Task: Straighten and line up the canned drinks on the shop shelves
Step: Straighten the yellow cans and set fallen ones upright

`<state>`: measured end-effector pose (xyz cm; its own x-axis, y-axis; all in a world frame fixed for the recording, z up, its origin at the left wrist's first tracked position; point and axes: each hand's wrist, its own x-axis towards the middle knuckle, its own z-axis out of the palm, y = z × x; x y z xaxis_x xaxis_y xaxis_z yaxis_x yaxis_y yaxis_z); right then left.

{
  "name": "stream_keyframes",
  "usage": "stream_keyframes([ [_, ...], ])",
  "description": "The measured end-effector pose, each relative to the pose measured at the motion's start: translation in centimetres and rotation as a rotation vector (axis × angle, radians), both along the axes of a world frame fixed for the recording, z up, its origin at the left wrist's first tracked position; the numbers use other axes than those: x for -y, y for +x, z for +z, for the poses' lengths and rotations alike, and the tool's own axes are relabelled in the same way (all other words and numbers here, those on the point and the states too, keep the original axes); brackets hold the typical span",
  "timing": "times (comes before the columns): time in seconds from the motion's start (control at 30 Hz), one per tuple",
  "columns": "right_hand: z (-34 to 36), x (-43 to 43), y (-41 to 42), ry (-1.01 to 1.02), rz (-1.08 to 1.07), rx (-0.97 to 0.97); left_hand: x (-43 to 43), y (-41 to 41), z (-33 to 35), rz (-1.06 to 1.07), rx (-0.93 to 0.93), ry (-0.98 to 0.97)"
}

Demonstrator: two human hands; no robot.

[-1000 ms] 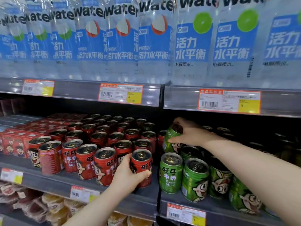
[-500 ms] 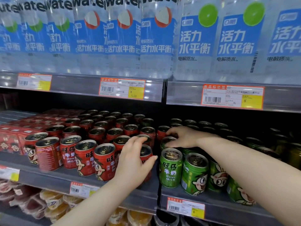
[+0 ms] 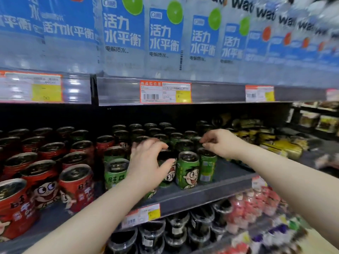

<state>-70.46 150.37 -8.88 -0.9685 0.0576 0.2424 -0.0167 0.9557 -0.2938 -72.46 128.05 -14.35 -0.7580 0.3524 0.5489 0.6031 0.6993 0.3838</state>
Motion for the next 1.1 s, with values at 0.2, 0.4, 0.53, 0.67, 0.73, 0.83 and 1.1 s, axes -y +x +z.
stream_keyframes([
  [0.2,-0.5,-7.9,3.8,0.084,-0.201,0.086,-5.4,1.1,-0.6,-0.131,-0.016,0.042],
  [0.4,-2.4,-15.4,4.7,0.050,-0.249,0.151,-11.8,2.0,-0.8,-0.144,-0.031,0.023],
  [0.53,-4.2,-19.1,4.6,0.156,-0.195,0.170,-18.1,3.0,-1.1,-0.170,-0.018,0.049],
  [0.67,-6.2,-21.3,3.8,0.271,-0.110,0.136,-24.2,3.6,-1.5,-0.193,-0.001,0.007],
  [0.73,-6.9,-21.9,3.3,0.295,-0.081,0.082,-26.2,3.7,-2.0,-0.165,0.025,-0.004],
  [0.83,-7.8,-22.4,2.4,0.340,-0.047,0.030,-27.8,3.5,-2.8,-0.102,0.086,-0.006],
  [1.1,-8.7,-23.5,1.2,0.340,0.011,-0.072,-29.1,2.8,-3.4,-0.014,0.111,-0.100],
])
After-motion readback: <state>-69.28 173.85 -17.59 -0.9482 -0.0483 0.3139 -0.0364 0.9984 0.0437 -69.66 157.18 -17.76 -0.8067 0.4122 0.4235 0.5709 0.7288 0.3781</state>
